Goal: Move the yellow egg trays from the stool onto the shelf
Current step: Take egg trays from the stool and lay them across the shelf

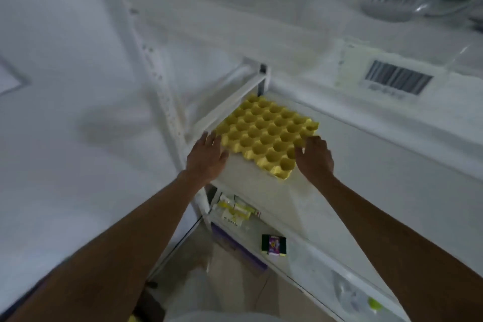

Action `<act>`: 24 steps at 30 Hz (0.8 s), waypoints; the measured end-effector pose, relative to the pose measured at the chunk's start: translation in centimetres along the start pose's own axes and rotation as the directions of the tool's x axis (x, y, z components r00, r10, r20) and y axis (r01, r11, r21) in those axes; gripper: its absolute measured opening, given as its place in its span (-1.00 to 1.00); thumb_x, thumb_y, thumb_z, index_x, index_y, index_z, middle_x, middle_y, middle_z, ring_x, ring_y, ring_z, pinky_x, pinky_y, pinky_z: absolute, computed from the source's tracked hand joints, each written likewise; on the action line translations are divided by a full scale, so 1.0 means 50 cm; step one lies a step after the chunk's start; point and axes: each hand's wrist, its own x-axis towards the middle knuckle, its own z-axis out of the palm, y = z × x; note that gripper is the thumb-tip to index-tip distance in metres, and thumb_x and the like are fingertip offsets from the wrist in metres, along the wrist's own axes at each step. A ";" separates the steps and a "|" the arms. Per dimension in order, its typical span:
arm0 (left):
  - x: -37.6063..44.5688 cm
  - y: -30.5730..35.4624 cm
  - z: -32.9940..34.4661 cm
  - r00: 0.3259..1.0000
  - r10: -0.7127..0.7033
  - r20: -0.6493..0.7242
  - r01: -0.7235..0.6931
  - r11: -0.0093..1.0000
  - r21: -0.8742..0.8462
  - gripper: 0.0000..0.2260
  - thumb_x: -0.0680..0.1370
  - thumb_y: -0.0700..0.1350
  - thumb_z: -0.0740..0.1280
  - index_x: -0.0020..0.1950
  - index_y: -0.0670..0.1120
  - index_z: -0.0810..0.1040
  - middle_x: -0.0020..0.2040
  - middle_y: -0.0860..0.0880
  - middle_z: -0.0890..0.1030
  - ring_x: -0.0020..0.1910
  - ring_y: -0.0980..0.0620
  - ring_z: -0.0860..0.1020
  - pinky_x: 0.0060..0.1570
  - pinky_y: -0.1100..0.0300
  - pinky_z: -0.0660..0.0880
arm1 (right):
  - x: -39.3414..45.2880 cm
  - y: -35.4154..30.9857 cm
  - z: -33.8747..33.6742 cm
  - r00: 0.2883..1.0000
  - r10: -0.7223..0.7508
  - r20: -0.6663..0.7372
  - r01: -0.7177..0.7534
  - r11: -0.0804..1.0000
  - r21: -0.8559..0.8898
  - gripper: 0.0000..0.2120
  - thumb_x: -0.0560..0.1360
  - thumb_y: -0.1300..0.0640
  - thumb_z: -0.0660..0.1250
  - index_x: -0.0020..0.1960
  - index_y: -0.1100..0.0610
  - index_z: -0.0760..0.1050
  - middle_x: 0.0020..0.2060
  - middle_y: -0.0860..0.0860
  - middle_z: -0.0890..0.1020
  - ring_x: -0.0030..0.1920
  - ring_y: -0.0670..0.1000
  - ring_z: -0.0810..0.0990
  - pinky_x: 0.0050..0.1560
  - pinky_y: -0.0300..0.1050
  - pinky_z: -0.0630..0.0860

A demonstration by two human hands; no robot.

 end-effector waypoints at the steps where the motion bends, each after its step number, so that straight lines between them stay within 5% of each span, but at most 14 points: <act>1: -0.045 0.001 -0.005 0.999 -0.039 -0.008 0.039 0.999 -0.011 -0.43 0.69 0.12 0.08 0.61 -0.19 0.21 0.63 -0.20 0.22 0.64 -0.19 0.14 0.59 -0.08 0.18 | -0.018 -0.008 -0.001 0.994 -0.112 0.003 0.112 0.992 -0.057 -0.59 0.59 -0.01 0.20 0.36 0.17 0.47 0.32 0.15 0.51 0.29 0.24 0.48 0.18 0.08 0.45; 5: -0.260 -0.009 -0.007 0.971 -0.231 -0.058 0.226 0.971 -0.082 -0.46 0.69 0.10 0.11 0.60 -0.16 0.26 0.63 -0.18 0.24 0.63 -0.18 0.17 0.55 -0.08 0.23 | -0.134 -0.068 0.005 0.863 -0.504 -0.015 0.502 0.862 -0.070 -0.56 0.56 0.08 0.27 0.40 0.20 0.48 0.41 0.13 0.47 0.42 0.20 0.42 0.33 0.10 0.41; 10: -0.545 -0.045 0.018 0.882 -0.470 -0.032 0.466 0.879 -0.098 -0.48 0.69 0.08 0.12 0.58 -0.15 0.29 0.62 -0.15 0.26 0.61 -0.16 0.21 0.50 -0.09 0.30 | -0.330 -0.174 0.050 0.589 -0.808 0.007 0.808 0.589 -0.009 -0.61 0.51 0.10 0.26 0.31 0.19 0.53 0.24 0.11 0.54 0.24 0.18 0.52 0.21 0.11 0.45; 17: -0.959 -0.088 0.129 0.667 -0.736 0.116 0.745 0.659 -0.105 -0.49 0.67 0.09 0.15 0.55 -0.15 0.30 0.57 -0.16 0.32 0.55 -0.18 0.29 0.41 -0.10 0.37 | -0.638 -0.211 0.196 0.316 -0.869 0.382 0.906 0.396 0.152 -0.48 0.48 0.10 0.28 0.43 0.21 0.42 0.35 0.12 0.48 0.30 0.17 0.49 0.22 0.09 0.50; 20: -1.114 -0.089 0.174 0.547 -0.803 0.237 0.837 0.532 -0.128 -0.43 0.67 0.13 0.15 0.61 -0.13 0.22 0.63 -0.14 0.22 0.59 -0.18 0.23 0.43 -0.12 0.36 | -0.744 -0.205 0.249 0.253 -0.787 0.562 0.907 0.395 0.145 -0.53 0.50 0.05 0.28 0.38 0.17 0.41 0.34 0.09 0.42 0.27 0.17 0.51 0.17 0.10 0.54; 24: -1.278 -0.078 0.228 0.468 -0.822 0.325 0.883 0.451 -0.131 -0.43 0.66 0.13 0.14 0.59 -0.14 0.22 0.60 -0.15 0.26 0.54 -0.19 0.30 0.38 -0.13 0.41 | -0.857 -0.187 0.295 0.205 -0.688 0.696 0.939 0.338 0.058 -0.61 0.53 0.01 0.22 0.27 0.20 0.42 0.28 0.11 0.43 0.20 0.16 0.51 0.07 0.03 0.51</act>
